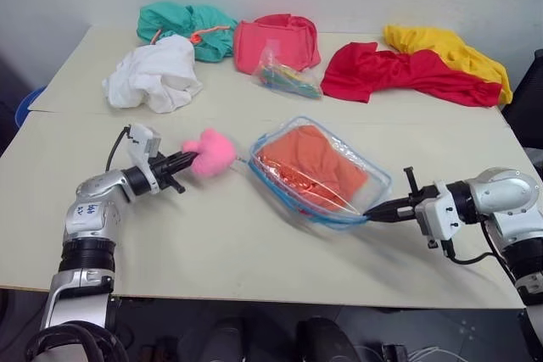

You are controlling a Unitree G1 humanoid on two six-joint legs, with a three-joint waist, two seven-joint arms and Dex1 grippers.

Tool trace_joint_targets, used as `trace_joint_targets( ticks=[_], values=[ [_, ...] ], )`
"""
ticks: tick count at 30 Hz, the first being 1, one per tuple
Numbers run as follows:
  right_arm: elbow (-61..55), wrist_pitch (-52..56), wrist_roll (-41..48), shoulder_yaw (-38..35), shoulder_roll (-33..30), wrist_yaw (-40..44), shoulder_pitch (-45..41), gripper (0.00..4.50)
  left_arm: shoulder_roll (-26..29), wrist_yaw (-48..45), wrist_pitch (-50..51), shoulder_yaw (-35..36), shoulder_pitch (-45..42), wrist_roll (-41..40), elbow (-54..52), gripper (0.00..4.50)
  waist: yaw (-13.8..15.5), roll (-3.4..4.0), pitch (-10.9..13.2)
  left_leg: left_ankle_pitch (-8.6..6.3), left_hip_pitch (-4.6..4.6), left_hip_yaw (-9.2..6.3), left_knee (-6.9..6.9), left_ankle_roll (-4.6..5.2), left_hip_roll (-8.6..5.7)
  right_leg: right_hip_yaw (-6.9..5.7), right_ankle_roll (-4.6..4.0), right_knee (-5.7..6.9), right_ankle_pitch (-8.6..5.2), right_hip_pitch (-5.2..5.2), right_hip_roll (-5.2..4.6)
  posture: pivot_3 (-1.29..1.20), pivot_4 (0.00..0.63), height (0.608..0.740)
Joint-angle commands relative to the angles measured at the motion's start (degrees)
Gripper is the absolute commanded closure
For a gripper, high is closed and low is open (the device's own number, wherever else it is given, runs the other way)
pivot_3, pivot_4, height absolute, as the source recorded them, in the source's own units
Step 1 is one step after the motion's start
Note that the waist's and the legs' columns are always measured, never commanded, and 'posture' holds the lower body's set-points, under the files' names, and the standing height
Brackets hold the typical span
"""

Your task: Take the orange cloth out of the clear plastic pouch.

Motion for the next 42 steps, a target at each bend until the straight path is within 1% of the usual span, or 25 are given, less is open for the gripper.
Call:
trace_joint_targets(
  ticks=[1, 2, 3, 5, 6, 8, 10, 11, 12, 15, 16, 19, 20, 23, 25, 29, 32, 34, 37, 42],
  values=[
    [-1.5, 5.9, 1.5, -2.5, -0.7, -0.1, 1.6, 4.47, 1.3, 1.6, 2.0, 2.2, 2.2, -0.9, -4.7, 4.5, 0.0, 0.0, 0.0, 0.0, 0.0, 0.0, 0.0, 0.0, 0.0, 0.0, 0.0, 0.01, 0.0, 0.0, 0.0, 0.0, 0.15, 0.74],
    [-2.9, 10.1, 2.5, -2.8, -0.7, -1.0, 2.6, 4.5, 2.0, 2.1, 3.9, 1.9, 3.0, -0.4, -5.4, 4.26, 0.0, 0.0, 0.0, 0.0, 0.0, 0.0, 0.0, 0.0, 0.0, 0.0, 0.0, 0.01, 0.0, 0.0, -0.01, 0.0, 0.15, 0.74],
    [-4.2, 13.1, 2.9, -3.0, -0.9, -1.5, 3.4, 4.28, 2.7, 2.0, 5.8, 1.7, 3.8, -0.4, -6.2, 3.98, 0.1, 0.0, 0.0, 0.0, 0.0, 0.0, 0.01, 0.0, 0.0, 0.0, 0.0, 0.04, 0.0, -0.01, -0.01, 0.0, 0.15, 0.74],
    [-6.2, 16.1, 2.9, -3.8, -1.3, -2.1, 5.3, 3.79, 3.6, 1.3, 6.3, 1.7, 5.4, -0.4, -8.6, 3.43, 0.1, 0.0, 0.0, 0.0, -0.01, -0.02, 0.01, 0.0, 0.0, 0.01, 0.0, 0.07, 0.0, -0.01, -0.01, 0.0, 0.15, 0.74],
    [-6.9, 16.4, 2.8, -4.6, -1.3, -2.6, 6.2, 3.5, 4.0, 0.9, 6.2, 1.9, 6.1, -0.7, -9.9, 3.15, 0.1, 0.0, 0.0, 0.0, -0.01, -0.02, 0.0, 0.0, 0.0, 0.02, 0.0, 0.05, 0.0, -0.01, -0.01, 0.0, 0.15, 0.74],
    [-9.5, 18.7, 3.2, -6.8, -2.2, -3.8, 9.0, 2.73, 5.2, -0.4, 4.7, 2.9, 7.2, -1.3, -11.3, 2.5, 0.1, 0.0, 0.0, 0.0, -0.01, -0.01, 0.0, 0.0, -0.01, 0.03, 0.0, 0.05, 0.0, 0.0, -0.03, 0.0, 0.15, 0.74],
    [-15.3, 24.4, 5.6, -10.5, -5.0, -5.3, 14.8, 2.07, 8.1, -5.9, 0.3, 4.6, 9.3, -1.8, -10.9, 1.91, 0.4, 0.01, 0.0, 0.0, -0.02, -0.02, 0.01, 0.0, -0.02, 0.03, 0.0, 0.01, 0.0, 0.0, -0.03, 0.0, 0.15, 0.74],
    [-17.7, 27.0, 6.6, -12.0, -5.9, -6.2, 17.0, 1.73, 9.1, -7.8, -1.3, 5.2, 9.9, -2.0, -10.5, 1.9, 0.7, 0.01, 0.0, 0.0, -0.02, -0.01, -0.01, 0.0, -0.02, 0.03, 0.0, 0.0, 0.0, -0.01, -0.04, 0.0, 0.15, 0.74],
    [-20.9, 30.3, 7.6, -13.9, -7.0, -7.3, 19.6, 1.39, 10.7, -10.1, -5.2, 5.4, 10.1, -1.0, -8.9, 1.9, 0.9, 0.0, 0.0, 0.0, -0.04, -0.01, -0.05, 0.0, -0.02, 0.03, 0.0, -0.04, 0.0, -0.02, -0.03, 0.0, 0.15, 0.74],
    [-28.6, 35.7, 9.6, -19.0, -8.4, -10.3, 26.2, 0.38, 14.0, -15.6, -14.3, 5.0, 8.4, 0.6, -6.0, 1.32, 1.4, 0.0, 0.0, 0.0, -0.03, 0.0, -0.08, 0.0, -0.01, 0.01, 0.0, -0.14, 0.0, 0.0, -0.03, 0.0, 0.15, 0.74],
    [-31.2, 35.9, 10.2, -20.8, -7.7, -11.4, 28.1, 0.03, 14.6, -17.7, -18.5, 3.2, 6.8, 2.1, -6.2, 1.04, 1.4, 0.0, 0.0, 0.0, -0.01, -0.02, -0.06, 0.0, -0.01, 0.0, 0.0, -0.21, 0.0, 0.02, -0.02, 0.0, 0.15, 0.74],
    [-38.6, 39.6, 12.7, -24.8, -4.6, -16.5, 32.9, 0.0, 13.4, -23.1, -27.7, -3.2, 1.7, 5.7, -7.1, 0.07, 2.3, 0.0, 0.0, 0.0, 0.01, -0.05, 0.0, 0.0, -0.07, -0.04, 0.0, -0.3, 0.0, 0.1, -0.07, 0.0, 0.15, 0.74],
    [-40.2, 40.5, 13.0, -25.4, -3.9, -17.4, 33.9, 0.0, 12.8, -24.1, -29.5, -4.5, 0.6, 6.2, -6.9, 0.03, 2.5, 0.0, 0.0, -0.01, 0.02, -0.04, 0.01, 0.02, -0.09, -0.01, 0.0, -0.31, 0.0, 0.12, -0.08, 0.0, 0.15, 0.74],
    [-44.6, 39.0, 11.1, -26.1, 0.1, -20.2, 37.7, 0.0, 7.7, -27.4, -36.4, -11.5, -4.5, 9.5, -5.2, 0.03, 3.0, 0.01, 0.0, -0.04, -0.01, 0.0, -0.03, 0.06, -0.15, -0.03, 0.02, -0.23, 0.01, 0.14, -0.05, 0.0, 0.15, 0.74],
    [-47.6, 37.8, 10.0, -26.4, 3.8, -23.4, 39.6, 0.0, 3.3, -28.5, -40.5, -15.8, -9.0, 12.3, -0.4, 0.03, 3.1, -0.02, 0.0, -0.04, -0.08, 0.0, -0.02, 0.08, -0.16, -0.09, 0.02, -0.23, 0.01, 0.11, -0.03, 0.0, 0.15, 0.74],
    [-53.8, 41.5, 10.7, -26.3, 8.7, -30.0, 41.2, 0.0, -3.0, -29.5, -47.8, -20.7, -16.0, 15.9, 9.0, 0.03, 2.6, -0.04, 0.0, -0.04, -0.11, 0.1, 0.01, 0.08, -0.15, -0.2, 0.04, -0.14, 0.02, 0.0, 0.03, 0.0, 0.15, 0.74],
    [-56.0, 42.2, 9.3, -25.9, 10.4, -31.9, 43.3, 0.0, -6.8, -26.9, -52.0, -22.5, -20.1, 18.7, 14.9, 0.03, 2.2, -0.05, 0.0, -0.04, -0.06, 0.2, -0.01, 0.07, -0.11, -0.47, 0.04, 0.0, 0.02, -0.04, 0.08, 0.0, 0.15, 0.74],
    [-57.1, 42.4, 8.6, -25.9, 11.1, -33.0, 44.9, 0.0, -8.4, -25.5, -55.5, -23.9, -21.9, 21.3, 18.4, 0.03, 2.2, -0.05, 0.0, -0.03, -0.05, 0.18, -0.01, 0.06, -0.1, -0.58, 0.04, 0.03, 0.02, -0.05, 0.06, 0.0, 0.15, 0.74],
    [-58.5, 42.8, 8.2, -26.4, 11.7, -34.3, 46.4, 0.0, -9.2, -25.0, -61.9, -26.2, -23.6, 24.5, 22.6, 0.03, 2.2, -0.06, 0.0, -0.03, -0.05, 0.2, 0.0, 0.06, -0.12, -0.63, 0.04, 0.04, 0.02, -0.06, 0.02, 0.0, 0.15, 0.74],
    [-59.0, 42.9, 8.3, -27.8, 11.7, -34.9, 48.0, 0.0, -10.9, -21.9, -64.7, -26.3, -25.7, 25.8, 26.8, 0.03, 2.5, -0.08, 0.0, -0.03, -0.06, 0.16, 0.02, 0.07, -0.12, -0.66, 0.04, 0.05, 0.02, -0.05, 0.01, 0.0, 0.15, 0.74]
  ],
)
